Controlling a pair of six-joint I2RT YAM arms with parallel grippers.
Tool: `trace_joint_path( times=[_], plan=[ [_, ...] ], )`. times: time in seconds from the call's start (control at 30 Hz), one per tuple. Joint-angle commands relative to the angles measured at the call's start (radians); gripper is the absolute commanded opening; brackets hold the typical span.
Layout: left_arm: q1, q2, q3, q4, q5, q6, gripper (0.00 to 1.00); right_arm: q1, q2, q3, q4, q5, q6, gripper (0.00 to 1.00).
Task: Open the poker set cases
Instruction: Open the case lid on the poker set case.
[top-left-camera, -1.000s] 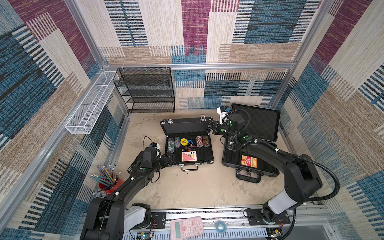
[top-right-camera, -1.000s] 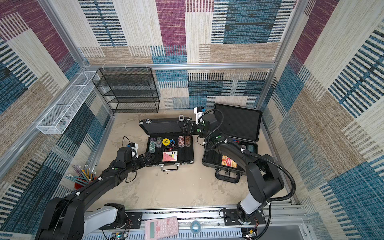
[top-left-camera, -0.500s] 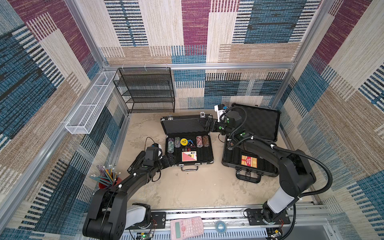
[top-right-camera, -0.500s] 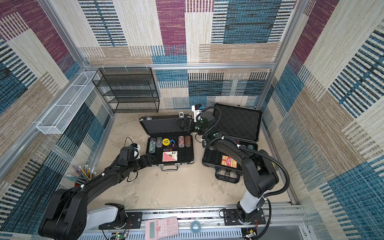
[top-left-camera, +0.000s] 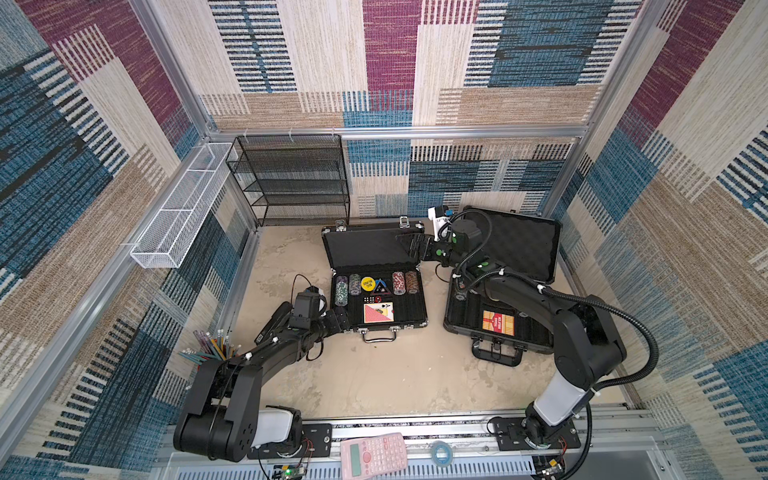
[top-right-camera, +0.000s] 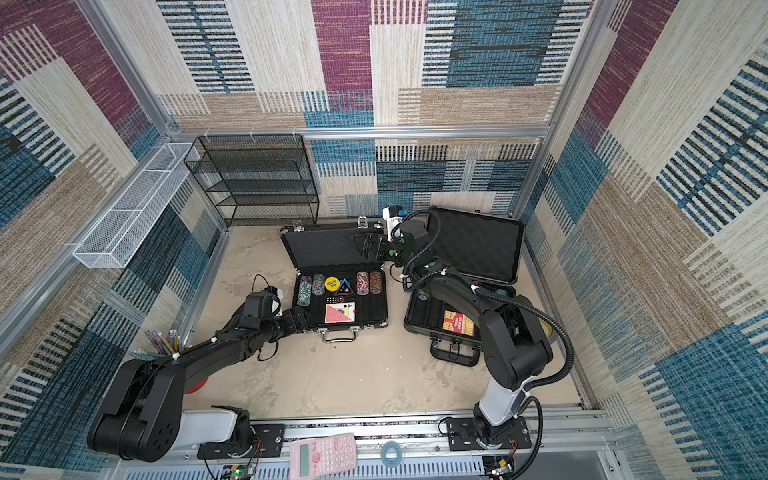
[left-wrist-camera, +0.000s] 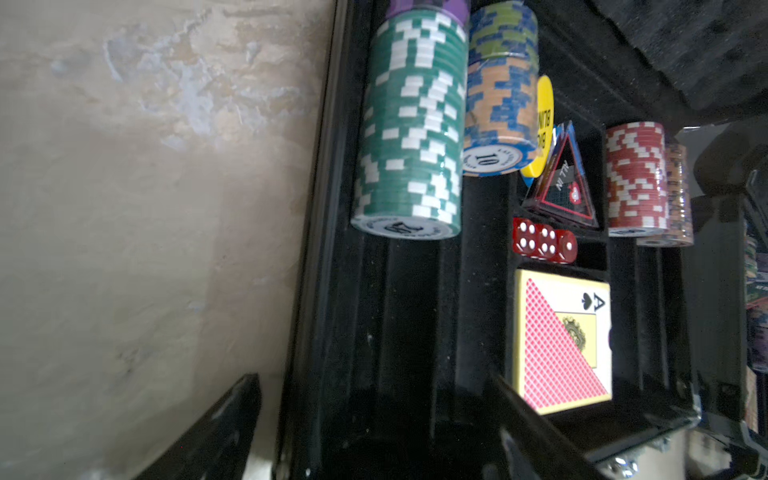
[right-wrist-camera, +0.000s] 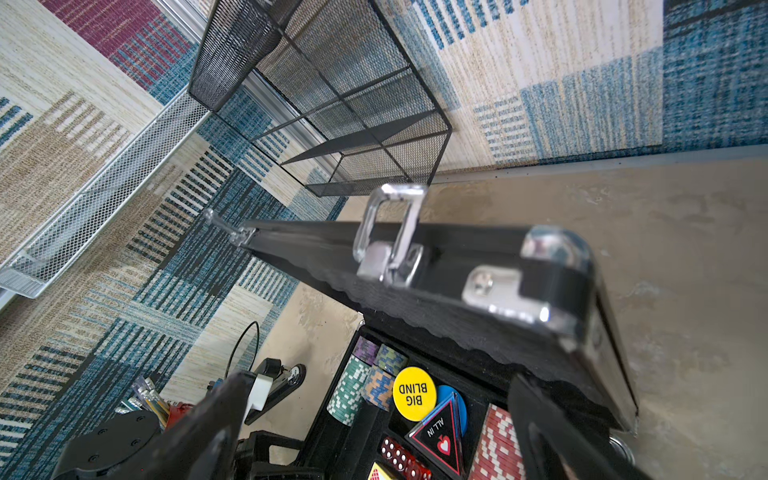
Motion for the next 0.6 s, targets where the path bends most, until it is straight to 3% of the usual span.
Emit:
trace_joint_path(
  times=[0.0, 0.57],
  plan=[
    [0.0, 0.021, 0.003, -0.03, -0.005, 0.0, 0.85, 0.0, 0.005, 0.008, 0.01, 0.008, -0.018, 1.0],
    [0.0, 0.064, -0.006, 0.021, 0.004, -0.028, 0.85, 0.0, -0.081, -0.125, 0.012, 0.082, -0.073, 1.0]
  ],
)
